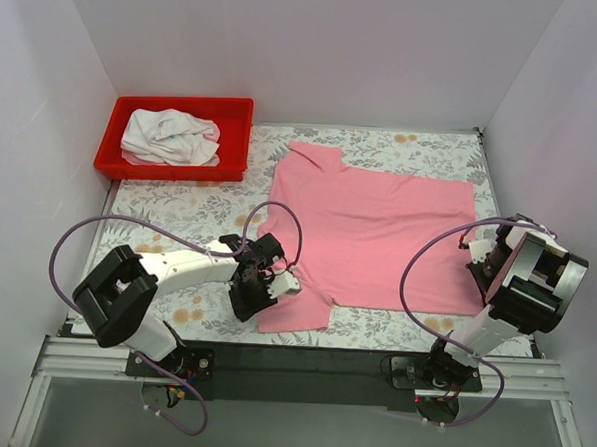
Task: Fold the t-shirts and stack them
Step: Flatten the tshirt out
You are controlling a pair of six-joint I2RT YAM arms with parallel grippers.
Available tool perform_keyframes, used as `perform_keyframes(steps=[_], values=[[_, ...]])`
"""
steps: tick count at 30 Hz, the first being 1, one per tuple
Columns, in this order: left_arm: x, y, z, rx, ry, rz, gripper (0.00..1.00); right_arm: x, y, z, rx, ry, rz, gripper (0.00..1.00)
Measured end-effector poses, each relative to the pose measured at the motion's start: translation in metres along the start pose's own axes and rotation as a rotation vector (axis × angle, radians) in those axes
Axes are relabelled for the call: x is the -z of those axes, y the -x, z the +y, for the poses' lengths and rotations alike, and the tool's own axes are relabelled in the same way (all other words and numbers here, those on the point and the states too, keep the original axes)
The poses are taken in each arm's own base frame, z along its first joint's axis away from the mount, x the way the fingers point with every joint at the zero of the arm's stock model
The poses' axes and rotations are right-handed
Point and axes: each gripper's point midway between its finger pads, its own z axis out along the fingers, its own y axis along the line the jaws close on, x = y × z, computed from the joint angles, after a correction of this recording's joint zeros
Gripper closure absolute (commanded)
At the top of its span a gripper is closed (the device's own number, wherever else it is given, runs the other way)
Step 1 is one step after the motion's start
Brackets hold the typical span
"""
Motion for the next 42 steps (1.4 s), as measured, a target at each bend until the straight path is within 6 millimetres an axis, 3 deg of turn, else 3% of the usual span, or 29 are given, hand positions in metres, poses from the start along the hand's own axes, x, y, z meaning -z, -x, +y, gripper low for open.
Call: perform_keyframes(steps=[3, 4, 6, 9, 11, 14, 17, 19, 22, 27, 34, 37, 42], values=[[0.006, -0.012, -0.011, 0.01, -0.047, 0.046, 0.76, 0.001, -0.009, 0.004, 0.036, -0.01, 0.002, 0.77], [0.009, -0.013, -0.014, 0.012, -0.061, 0.05, 0.75, 0.003, -0.01, 0.005, 0.052, -0.014, -0.002, 0.66], [0.018, -0.007, -0.019, 0.014, -0.085, 0.037, 0.74, 0.009, -0.012, 0.005, 0.078, -0.029, -0.017, 0.56], [0.038, 0.02, -0.016, 0.023, -0.087, -0.038, 0.72, 0.025, -0.006, 0.002, 0.101, -0.052, -0.068, 0.52], [0.056, 0.046, -0.004, 0.06, -0.075, -0.134, 0.71, 0.041, 0.005, -0.003, 0.1, -0.065, -0.128, 0.52], [0.082, 0.078, 0.034, 0.156, -0.026, -0.273, 0.71, 0.07, 0.032, -0.018, 0.093, -0.097, -0.239, 0.54], [0.093, 0.099, 0.071, 0.229, 0.015, -0.35, 0.71, 0.09, 0.056, -0.027, 0.097, -0.113, -0.318, 0.59], [0.088, 0.106, 0.081, 0.252, 0.014, -0.36, 0.71, 0.088, 0.065, -0.023, 0.105, -0.088, -0.329, 0.62], [0.071, 0.108, 0.081, 0.265, -0.014, -0.339, 0.71, 0.072, 0.072, -0.01, 0.116, -0.021, -0.301, 0.62], [0.041, 0.087, 0.072, 0.295, -0.038, -0.283, 0.71, 0.049, 0.077, 0.003, 0.109, 0.05, -0.259, 0.62], [0.005, 0.047, 0.052, 0.347, -0.058, -0.163, 0.71, 0.024, 0.088, -0.006, 0.065, 0.054, -0.24, 0.63], [0.001, 0.043, 0.04, 0.323, -0.053, -0.135, 0.71, 0.012, 0.088, -0.01, 0.056, 0.04, -0.221, 0.63], [-0.002, 0.042, 0.014, 0.236, -0.055, -0.081, 0.73, 0.01, 0.086, -0.013, 0.05, 0.015, -0.206, 0.64]])
